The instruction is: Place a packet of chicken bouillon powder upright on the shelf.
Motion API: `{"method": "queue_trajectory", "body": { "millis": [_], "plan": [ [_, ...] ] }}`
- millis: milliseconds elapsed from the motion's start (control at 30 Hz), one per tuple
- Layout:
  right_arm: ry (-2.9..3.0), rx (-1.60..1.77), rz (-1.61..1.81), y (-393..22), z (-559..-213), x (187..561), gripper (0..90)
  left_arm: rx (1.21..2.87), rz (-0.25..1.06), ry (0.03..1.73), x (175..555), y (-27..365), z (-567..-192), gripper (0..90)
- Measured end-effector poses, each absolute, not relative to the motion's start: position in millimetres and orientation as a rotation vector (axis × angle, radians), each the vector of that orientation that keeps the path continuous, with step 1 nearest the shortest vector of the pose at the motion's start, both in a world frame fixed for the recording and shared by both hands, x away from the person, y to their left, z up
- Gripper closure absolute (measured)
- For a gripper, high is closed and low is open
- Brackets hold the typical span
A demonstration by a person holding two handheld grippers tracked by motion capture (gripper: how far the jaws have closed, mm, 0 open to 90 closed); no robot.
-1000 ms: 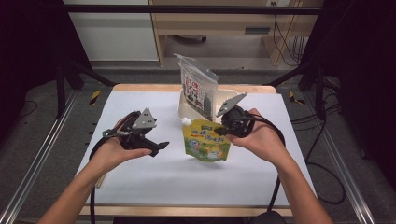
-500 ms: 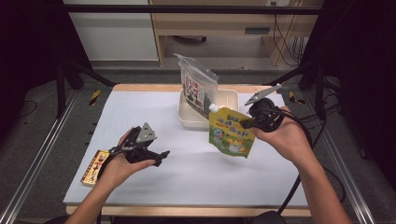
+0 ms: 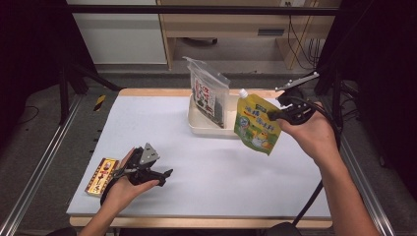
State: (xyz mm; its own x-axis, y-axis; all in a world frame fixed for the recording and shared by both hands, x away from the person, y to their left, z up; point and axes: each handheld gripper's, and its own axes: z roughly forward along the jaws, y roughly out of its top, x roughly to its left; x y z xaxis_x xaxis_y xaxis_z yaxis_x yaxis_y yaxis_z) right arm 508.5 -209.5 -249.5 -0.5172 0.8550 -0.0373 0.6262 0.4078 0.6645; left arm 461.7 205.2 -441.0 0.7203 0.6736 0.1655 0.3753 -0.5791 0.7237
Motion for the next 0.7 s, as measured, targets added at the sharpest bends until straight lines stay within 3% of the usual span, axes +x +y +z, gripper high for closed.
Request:
{"method": "queue_trajectory", "body": {
  "millis": [700],
  "plan": [
    [2.11,1.521,0.876,-194.1,-242.7,558.3,90.0,2.269,0.582,0.807,456.8,211.0,-451.4,8.8]
  ]
}}
